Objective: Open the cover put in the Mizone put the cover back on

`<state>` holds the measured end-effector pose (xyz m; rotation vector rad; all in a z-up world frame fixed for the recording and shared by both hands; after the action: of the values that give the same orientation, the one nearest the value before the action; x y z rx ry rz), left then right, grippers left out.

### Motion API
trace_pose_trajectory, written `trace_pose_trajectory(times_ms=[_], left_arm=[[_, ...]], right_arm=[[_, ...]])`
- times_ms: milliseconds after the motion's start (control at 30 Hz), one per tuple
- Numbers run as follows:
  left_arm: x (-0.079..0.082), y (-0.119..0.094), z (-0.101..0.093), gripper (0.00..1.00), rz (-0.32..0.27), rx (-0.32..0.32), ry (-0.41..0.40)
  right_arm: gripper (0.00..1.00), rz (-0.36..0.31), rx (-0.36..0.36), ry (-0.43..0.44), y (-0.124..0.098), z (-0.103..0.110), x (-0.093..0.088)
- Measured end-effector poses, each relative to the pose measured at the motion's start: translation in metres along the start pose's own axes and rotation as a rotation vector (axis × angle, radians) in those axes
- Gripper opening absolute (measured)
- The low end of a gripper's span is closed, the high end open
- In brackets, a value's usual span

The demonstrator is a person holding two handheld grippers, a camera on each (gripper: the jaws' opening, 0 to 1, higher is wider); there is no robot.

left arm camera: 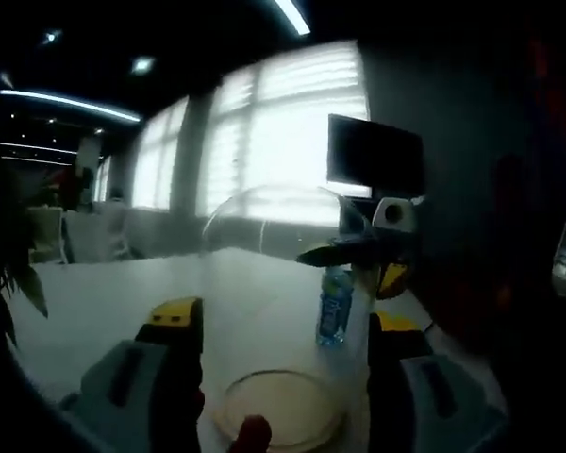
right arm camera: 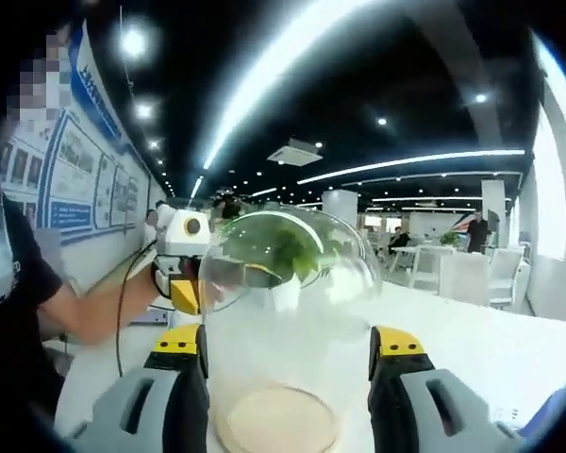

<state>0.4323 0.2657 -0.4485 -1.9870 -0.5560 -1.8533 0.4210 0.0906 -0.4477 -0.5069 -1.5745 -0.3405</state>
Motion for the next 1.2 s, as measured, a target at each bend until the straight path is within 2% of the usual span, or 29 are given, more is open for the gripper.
trace_pose_trajectory(times_ms=[100, 133, 167, 200, 267, 333, 367, 467, 533, 633, 700, 1000, 1067, 1167, 1200], left_arm=[[0.001, 0.002, 0.0, 0.64, -0.004, 0.009, -0.002], [0.001, 0.002, 0.0, 0.65, -0.008, 0.007, -0.011], [0.001, 0.003, 0.0, 0.65, -0.012, 0.006, -0.018], [0.001, 0.003, -0.001, 0.65, -0.017, 0.01, -0.011], [0.001, 0.002, 0.0, 0.64, -0.028, 0.009, 0.018], [-0.002, -0.001, 0.0, 0.6, -0.034, 0.004, 0.131], [-0.005, -0.002, 0.001, 0.59, -0.026, -0.004, 0.155], [-0.007, -0.005, 0.003, 0.56, -0.018, -0.021, 0.082], [-0.005, -0.005, 0.004, 0.56, -0.02, -0.023, 0.07], [-0.005, -0.004, 0.004, 0.55, -0.009, -0.021, 0.075], [-0.002, -0.005, 0.003, 0.55, -0.024, -0.012, 0.131], [0.0, -0.004, 0.006, 0.56, -0.035, -0.021, 0.084], [-0.001, -0.005, 0.007, 0.55, -0.043, -0.032, 0.086], [-0.002, -0.006, 0.008, 0.53, -0.049, -0.042, 0.035], [-0.001, -0.007, 0.01, 0.52, -0.049, -0.043, 0.042]], right_arm=[[0.62, -0.025, -0.011, -0.039, 0.0, 0.0, 0.003], [0.62, -0.026, -0.008, -0.184, -0.002, 0.002, 0.002], [0.62, -0.013, -0.013, -0.292, -0.003, 0.003, -0.001], [0.63, 0.003, -0.019, -0.309, -0.003, 0.003, -0.003], [0.62, 0.009, -0.014, -0.259, -0.003, 0.003, -0.003], [0.62, -0.032, 0.008, -0.124, -0.003, 0.001, 0.002], [0.61, -0.046, 0.014, -0.093, -0.003, -0.002, 0.003], [0.6, -0.057, 0.025, -0.078, -0.003, -0.005, 0.002], [0.6, -0.055, 0.031, -0.088, -0.003, -0.004, 0.001], [0.6, -0.044, 0.03, -0.065, -0.003, -0.004, 0.002], [0.61, -0.049, 0.027, -0.07, -0.002, -0.003, 0.002], [0.63, -0.066, 0.031, -0.037, 0.0, -0.004, 0.001], [0.62, -0.071, 0.037, 0.018, 0.0, -0.004, 0.001], [0.62, -0.069, 0.041, 0.043, 0.0, -0.005, 0.001], [0.62, -0.069, 0.041, 0.044, 0.0, -0.004, 0.001]])
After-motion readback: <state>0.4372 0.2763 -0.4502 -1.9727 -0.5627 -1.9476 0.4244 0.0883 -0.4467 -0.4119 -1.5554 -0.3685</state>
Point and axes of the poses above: the point that each gripper's makers call its tool centre point, and the gripper's own axes: y roughly forward along the fingers, z roughly to its left, x roughly out of its top, the point moved 5 cm from there along -y, roughly backward along the fingers, and after that the axes turned 2 degrees about z, right-handed, at the moved point
